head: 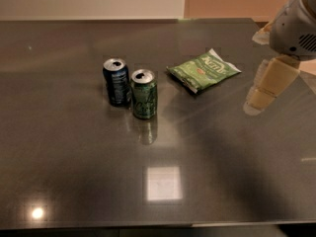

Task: Pick green can

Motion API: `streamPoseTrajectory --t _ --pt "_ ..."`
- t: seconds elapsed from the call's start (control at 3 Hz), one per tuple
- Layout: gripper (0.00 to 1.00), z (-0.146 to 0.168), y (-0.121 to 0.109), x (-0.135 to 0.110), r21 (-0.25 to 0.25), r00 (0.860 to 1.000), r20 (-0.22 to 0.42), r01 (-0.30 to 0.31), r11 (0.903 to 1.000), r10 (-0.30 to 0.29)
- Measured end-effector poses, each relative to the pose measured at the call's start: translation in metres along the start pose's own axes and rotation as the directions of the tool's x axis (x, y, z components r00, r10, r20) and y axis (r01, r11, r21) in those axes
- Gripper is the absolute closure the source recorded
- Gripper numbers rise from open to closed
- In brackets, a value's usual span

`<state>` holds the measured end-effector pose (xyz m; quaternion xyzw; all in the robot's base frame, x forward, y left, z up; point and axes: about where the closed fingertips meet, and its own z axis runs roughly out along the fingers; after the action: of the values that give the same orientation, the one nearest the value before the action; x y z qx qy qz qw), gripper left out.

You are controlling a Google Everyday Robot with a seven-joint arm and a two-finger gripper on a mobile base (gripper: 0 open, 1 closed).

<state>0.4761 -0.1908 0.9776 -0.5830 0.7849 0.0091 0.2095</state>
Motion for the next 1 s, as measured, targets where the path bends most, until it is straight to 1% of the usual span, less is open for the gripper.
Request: streamPoseTrajectory --t 0.33,0.67,1.0 --pt "0.0 0.014 -0.012 -0.02 0.003 0.997 0.073 -0.024 0.9997 0.024" --pt "0.0 0.032 -0.019 -0.044 -0.013 0.987 0.153 -0.041 0.9991 0.042" --pt "0.0 0.049 -0.021 -0.074 -0.023 0.972 0.228 -0.043 0.9988 0.048"
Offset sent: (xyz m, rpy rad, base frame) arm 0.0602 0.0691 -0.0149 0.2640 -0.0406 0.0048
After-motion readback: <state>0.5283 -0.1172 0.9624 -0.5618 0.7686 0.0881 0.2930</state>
